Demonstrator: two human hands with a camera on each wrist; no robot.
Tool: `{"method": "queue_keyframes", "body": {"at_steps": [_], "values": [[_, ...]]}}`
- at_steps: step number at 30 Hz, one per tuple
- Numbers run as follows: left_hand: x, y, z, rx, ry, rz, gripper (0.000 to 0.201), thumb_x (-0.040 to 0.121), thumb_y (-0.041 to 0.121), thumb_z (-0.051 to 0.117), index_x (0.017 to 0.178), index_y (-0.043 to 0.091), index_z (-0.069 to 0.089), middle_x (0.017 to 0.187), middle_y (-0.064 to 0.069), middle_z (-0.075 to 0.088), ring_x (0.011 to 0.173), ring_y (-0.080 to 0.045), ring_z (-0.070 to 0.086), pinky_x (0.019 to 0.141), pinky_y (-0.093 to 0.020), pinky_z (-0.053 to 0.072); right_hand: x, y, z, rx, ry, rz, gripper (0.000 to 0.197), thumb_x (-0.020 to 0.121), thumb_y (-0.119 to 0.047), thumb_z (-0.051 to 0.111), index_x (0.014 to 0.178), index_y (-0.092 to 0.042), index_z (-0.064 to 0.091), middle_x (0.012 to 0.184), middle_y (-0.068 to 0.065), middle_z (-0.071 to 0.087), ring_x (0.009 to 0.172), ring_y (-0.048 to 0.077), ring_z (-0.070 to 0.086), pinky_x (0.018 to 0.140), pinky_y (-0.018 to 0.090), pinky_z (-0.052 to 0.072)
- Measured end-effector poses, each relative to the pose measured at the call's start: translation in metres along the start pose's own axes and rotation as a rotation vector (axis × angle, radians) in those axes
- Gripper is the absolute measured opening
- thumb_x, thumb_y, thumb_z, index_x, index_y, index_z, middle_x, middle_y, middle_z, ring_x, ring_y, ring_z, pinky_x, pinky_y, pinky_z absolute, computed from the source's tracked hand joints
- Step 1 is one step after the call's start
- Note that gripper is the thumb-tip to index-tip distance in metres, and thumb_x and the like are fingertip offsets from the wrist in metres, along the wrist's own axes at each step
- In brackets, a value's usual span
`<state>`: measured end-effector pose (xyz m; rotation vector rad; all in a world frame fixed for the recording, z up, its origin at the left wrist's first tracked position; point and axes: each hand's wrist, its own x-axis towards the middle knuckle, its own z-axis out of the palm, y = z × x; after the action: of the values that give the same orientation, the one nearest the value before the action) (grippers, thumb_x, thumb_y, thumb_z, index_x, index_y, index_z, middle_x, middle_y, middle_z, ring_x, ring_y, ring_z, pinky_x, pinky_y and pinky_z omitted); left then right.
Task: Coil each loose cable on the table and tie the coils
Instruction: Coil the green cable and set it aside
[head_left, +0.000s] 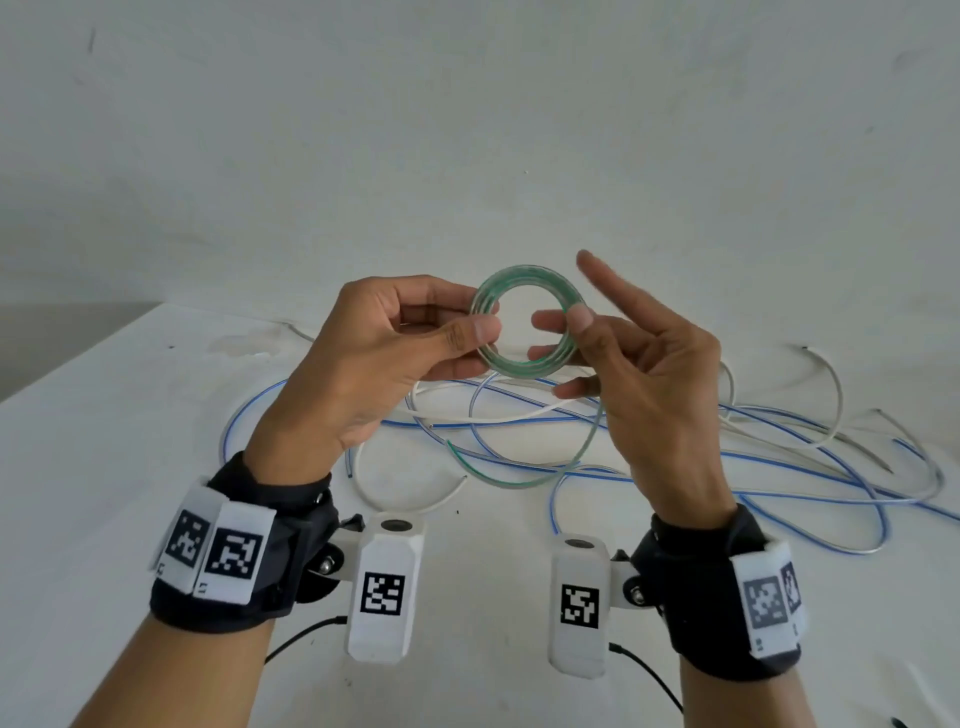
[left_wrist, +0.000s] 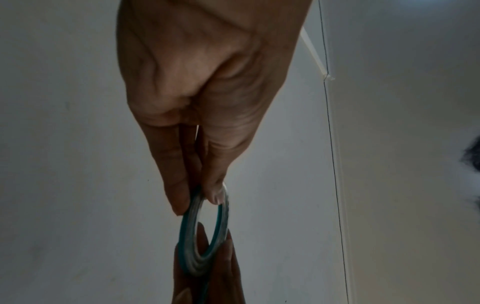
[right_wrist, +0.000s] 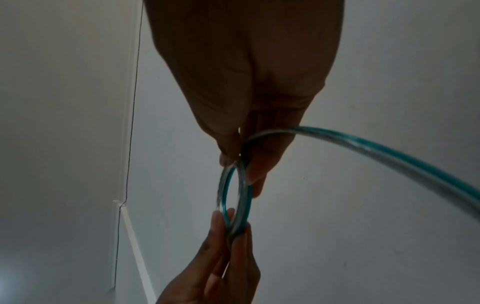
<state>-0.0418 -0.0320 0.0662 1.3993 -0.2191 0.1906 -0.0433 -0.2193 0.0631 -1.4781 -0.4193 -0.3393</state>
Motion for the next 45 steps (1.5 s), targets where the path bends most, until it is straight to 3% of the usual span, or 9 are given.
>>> {"method": "queue_keyframes", "body": {"at_steps": [5,11,14,18,22,25,32,38,45], "values": [[0.000,0.001,0.003,-0.060,0.063,0.017,0.027,0.070,0.015,0.076,0.094,0.005,0.073,0.078,-0.006,0.076,0.071,-0.016,0.073,0.067,-0.024,0.060,-0.004,0.002,0.011,0.109,0.136,-0.028,0.011,0.099,-0.013,0.064,0.108,-0.007,0.062,0.093,0.008,0.080,0.081,0.024,0.078,0.051,0.025,0.055],[-0.002,0.004,0.002,-0.019,0.042,0.003,0.028,0.073,0.016,0.076,0.098,0.004,0.073,0.085,-0.012,0.076,0.077,-0.020,0.074,0.069,-0.027,0.061,-0.006,0.007,0.016,0.148,0.145,-0.040,0.013,0.097,-0.011,0.064,0.108,-0.016,0.069,0.094,0.008,0.079,0.082,0.026,0.076,0.053,0.025,0.055],[-0.004,0.007,-0.005,0.129,-0.067,-0.030,0.033,0.077,0.021,0.077,0.107,0.008,0.073,0.100,-0.019,0.075,0.086,-0.027,0.076,0.072,-0.032,0.062,-0.004,0.007,0.009,0.046,0.038,-0.050,0.016,0.097,-0.007,0.065,0.106,-0.018,0.073,0.091,0.006,0.079,0.074,0.023,0.076,0.056,0.028,0.057],[-0.005,0.010,-0.013,0.294,-0.097,0.007,0.030,0.075,0.030,0.076,0.100,0.013,0.077,0.085,-0.015,0.076,0.077,-0.022,0.074,0.071,-0.030,0.061,-0.004,0.006,0.004,-0.136,-0.162,-0.046,0.019,0.095,-0.006,0.068,0.102,-0.021,0.076,0.086,0.003,0.078,0.070,0.022,0.075,0.059,0.027,0.057],[-0.006,0.011,-0.022,0.384,-0.179,-0.062,0.036,0.066,0.035,0.080,0.095,0.014,0.079,0.083,-0.009,0.078,0.076,-0.019,0.075,0.075,-0.030,0.062,-0.005,0.004,0.001,-0.198,-0.210,-0.031,0.018,0.094,-0.006,0.069,0.100,-0.020,0.078,0.085,0.004,0.077,0.067,0.022,0.071,0.057,0.023,0.053],[-0.007,0.010,-0.022,0.424,-0.191,-0.067,0.031,0.065,0.033,0.079,0.090,0.014,0.079,0.079,-0.008,0.077,0.072,-0.016,0.073,0.068,-0.025,0.061,-0.006,0.004,0.003,-0.268,-0.215,-0.051,0.018,0.094,-0.009,0.070,0.100,-0.024,0.078,0.083,0.000,0.076,0.068,0.018,0.071,0.055,0.031,0.055],[-0.006,0.017,-0.028,0.197,-0.042,0.004,0.020,0.070,0.021,0.075,0.086,0.010,0.075,0.080,-0.009,0.077,0.072,-0.015,0.073,0.063,-0.025,0.061,-0.006,-0.004,0.006,-0.126,-0.061,-0.115,0.019,0.096,-0.008,0.068,0.103,-0.024,0.073,0.089,0.000,0.079,0.079,0.024,0.075,0.054,0.025,0.056],[-0.007,0.019,-0.026,0.094,-0.062,-0.025,0.014,0.066,0.027,0.075,0.074,0.017,0.079,0.079,-0.007,0.075,0.073,-0.014,0.072,0.064,-0.023,0.059,-0.009,-0.009,0.014,-0.036,-0.036,-0.110,0.015,0.098,-0.011,0.064,0.105,-0.020,0.073,0.086,0.004,0.079,0.073,0.023,0.076,0.051,0.027,0.056],[-0.005,0.017,-0.018,0.059,0.008,-0.015,0.019,0.068,0.026,0.074,0.081,0.013,0.077,0.077,-0.007,0.074,0.069,-0.016,0.070,0.063,-0.025,0.060,-0.010,-0.007,0.017,-0.079,0.054,-0.136,0.020,0.091,-0.010,0.073,0.105,-0.024,0.074,0.089,0.001,0.079,0.079,0.019,0.077,0.053,0.025,0.057]]}}
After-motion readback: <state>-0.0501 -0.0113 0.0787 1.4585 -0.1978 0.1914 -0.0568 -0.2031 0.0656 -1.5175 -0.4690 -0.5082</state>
